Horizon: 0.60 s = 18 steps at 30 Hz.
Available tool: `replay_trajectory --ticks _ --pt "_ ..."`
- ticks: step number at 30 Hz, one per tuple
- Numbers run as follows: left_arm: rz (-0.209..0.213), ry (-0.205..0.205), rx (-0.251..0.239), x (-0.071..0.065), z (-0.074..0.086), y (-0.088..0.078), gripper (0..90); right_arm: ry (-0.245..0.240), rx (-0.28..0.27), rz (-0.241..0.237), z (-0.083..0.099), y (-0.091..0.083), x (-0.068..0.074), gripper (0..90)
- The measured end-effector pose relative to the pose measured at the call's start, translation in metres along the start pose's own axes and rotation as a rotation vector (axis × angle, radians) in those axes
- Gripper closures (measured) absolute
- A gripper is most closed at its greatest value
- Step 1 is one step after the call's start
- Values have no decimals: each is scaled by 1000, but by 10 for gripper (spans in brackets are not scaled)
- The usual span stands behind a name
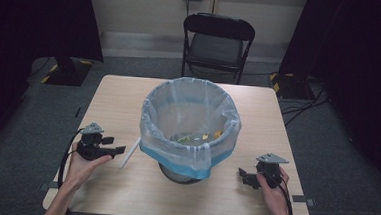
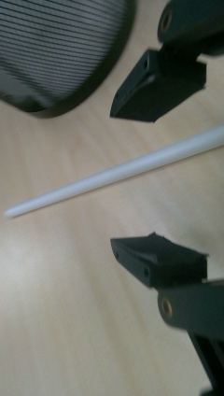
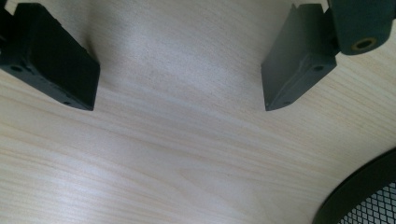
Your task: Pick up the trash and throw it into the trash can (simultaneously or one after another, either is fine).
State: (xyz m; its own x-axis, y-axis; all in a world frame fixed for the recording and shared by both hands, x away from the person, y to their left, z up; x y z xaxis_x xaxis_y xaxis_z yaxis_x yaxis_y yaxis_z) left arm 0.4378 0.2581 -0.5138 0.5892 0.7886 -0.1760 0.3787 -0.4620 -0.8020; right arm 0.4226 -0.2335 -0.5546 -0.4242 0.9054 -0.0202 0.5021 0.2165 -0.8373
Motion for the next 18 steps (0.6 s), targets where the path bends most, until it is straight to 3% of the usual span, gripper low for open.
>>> replay_trajectory --ticks 3,8,12,15,18 --pt "-15 3 59 -4 15 10 378 1 0 0 0 0 0 107" --pt "-7 -4 72 -8 17 16 404 0 0 0 0 0 0 107" --pt "-50 33 111 -13 15 27 449 0 0 0 0 0 0 107" --pt "-111 63 136 -10 15 31 476 1 0 0 0 0 0 107" --pt "-146 81 142 -8 16 30 556 1 0 0 0 0 0 107"
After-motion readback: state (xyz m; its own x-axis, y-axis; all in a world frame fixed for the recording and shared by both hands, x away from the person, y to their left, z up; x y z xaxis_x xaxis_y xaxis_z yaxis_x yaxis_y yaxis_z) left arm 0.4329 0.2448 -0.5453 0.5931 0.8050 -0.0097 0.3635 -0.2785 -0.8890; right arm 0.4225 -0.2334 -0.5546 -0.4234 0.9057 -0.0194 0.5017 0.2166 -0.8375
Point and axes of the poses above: each handheld gripper's, and its own axes: y roughly forward along the jaws, z roughly out of its underside, x roughly to its left, the point moved 8 cm from there along y, roughly forward along the jaws, and after that the axes turned 14 degrees about x, right-handed, at the moved point
